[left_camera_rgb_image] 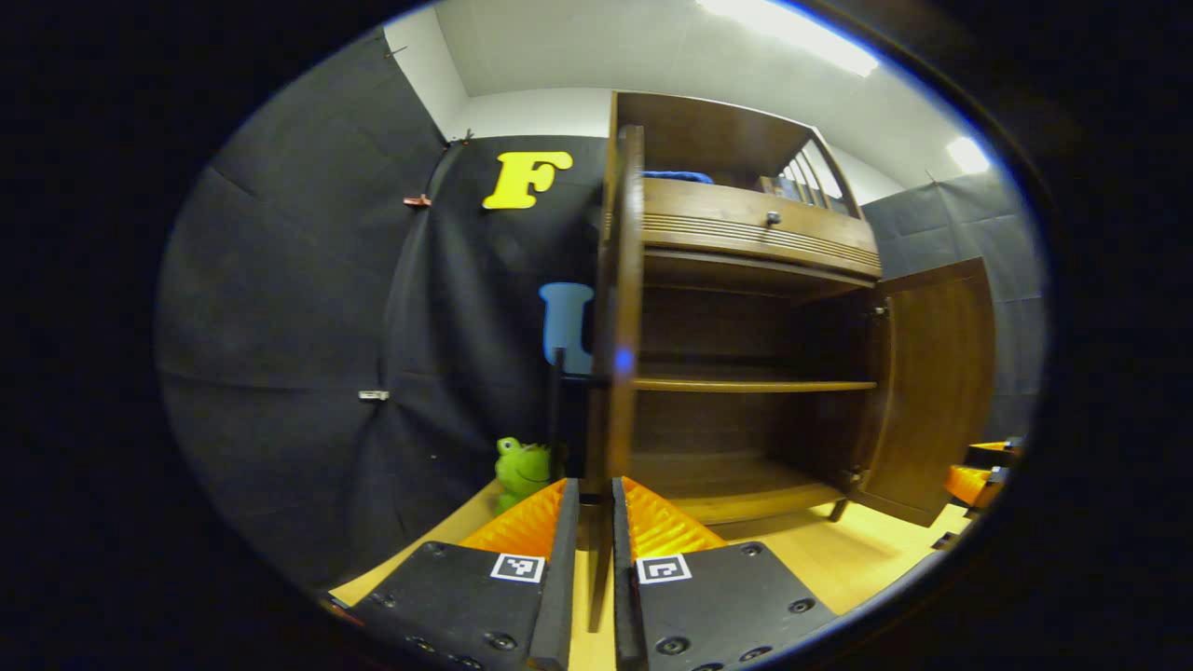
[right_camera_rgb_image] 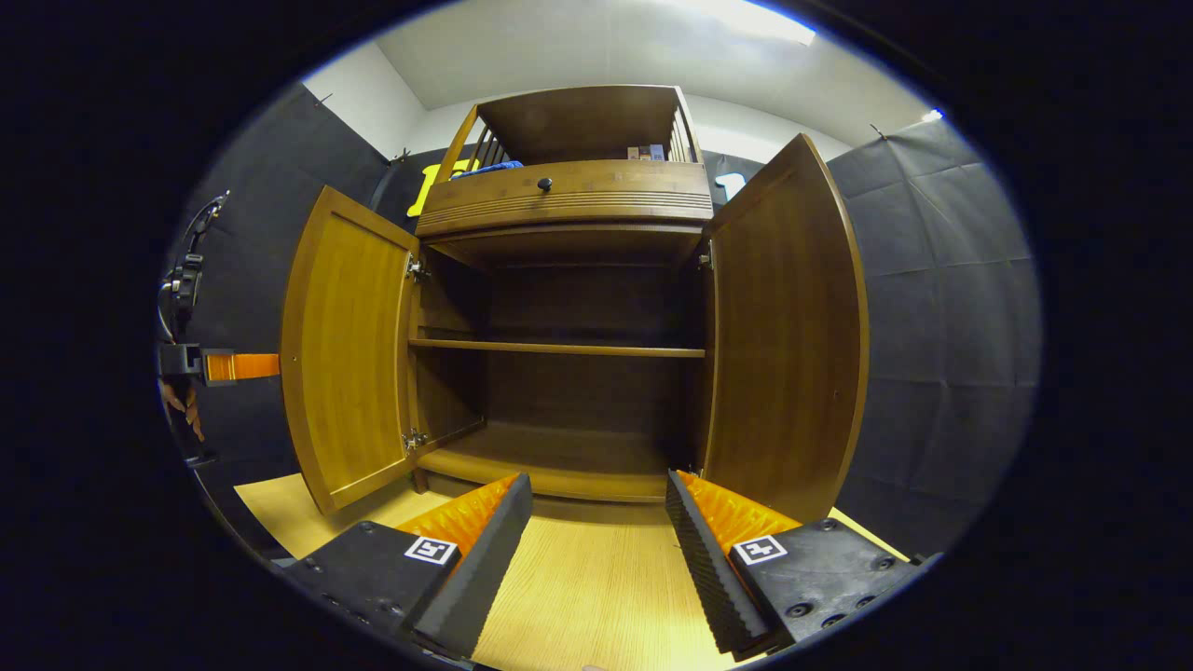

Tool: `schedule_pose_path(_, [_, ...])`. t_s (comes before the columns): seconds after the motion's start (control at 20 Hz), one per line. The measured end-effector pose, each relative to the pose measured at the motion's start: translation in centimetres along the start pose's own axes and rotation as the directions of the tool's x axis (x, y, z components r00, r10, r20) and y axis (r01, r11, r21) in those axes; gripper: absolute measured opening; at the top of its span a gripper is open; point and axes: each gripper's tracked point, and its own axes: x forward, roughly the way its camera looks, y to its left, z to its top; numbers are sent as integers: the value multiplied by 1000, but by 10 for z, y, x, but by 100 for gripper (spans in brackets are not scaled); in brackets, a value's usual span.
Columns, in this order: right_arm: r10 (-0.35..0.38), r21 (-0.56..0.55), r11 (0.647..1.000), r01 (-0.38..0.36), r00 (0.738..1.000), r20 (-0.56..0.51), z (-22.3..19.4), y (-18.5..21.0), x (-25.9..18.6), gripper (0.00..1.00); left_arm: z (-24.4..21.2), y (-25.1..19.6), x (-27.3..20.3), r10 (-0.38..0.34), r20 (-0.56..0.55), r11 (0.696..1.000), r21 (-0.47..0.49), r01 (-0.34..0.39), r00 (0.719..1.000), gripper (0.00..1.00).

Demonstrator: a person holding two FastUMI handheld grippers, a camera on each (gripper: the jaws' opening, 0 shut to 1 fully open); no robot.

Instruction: Open the right door of the double-door shoe cabinet with the right hand, and open the left door with the left hand.

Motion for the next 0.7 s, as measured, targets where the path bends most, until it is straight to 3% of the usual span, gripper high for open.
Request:
schedule_pose_path(0.15, [9, -16, 1000, -9, 1000, 11, 6, 1, -3, 93, 0, -30, -5, -50, -1, 999, 5, 50, 999, 19])
schedule_pose_path(0.5, [18, -42, 999, -17, 1000, 25, 13, -2, -15, 96, -23, -102, -1, -222, -42, 972, 72, 225, 974, 98])
schedule_pose_path(0.7, [12, -63, 998, -11, 1000, 27, 15, -10, -18, 96, -24, -125, 16, -260, -31, 964, 45, 262, 965, 96])
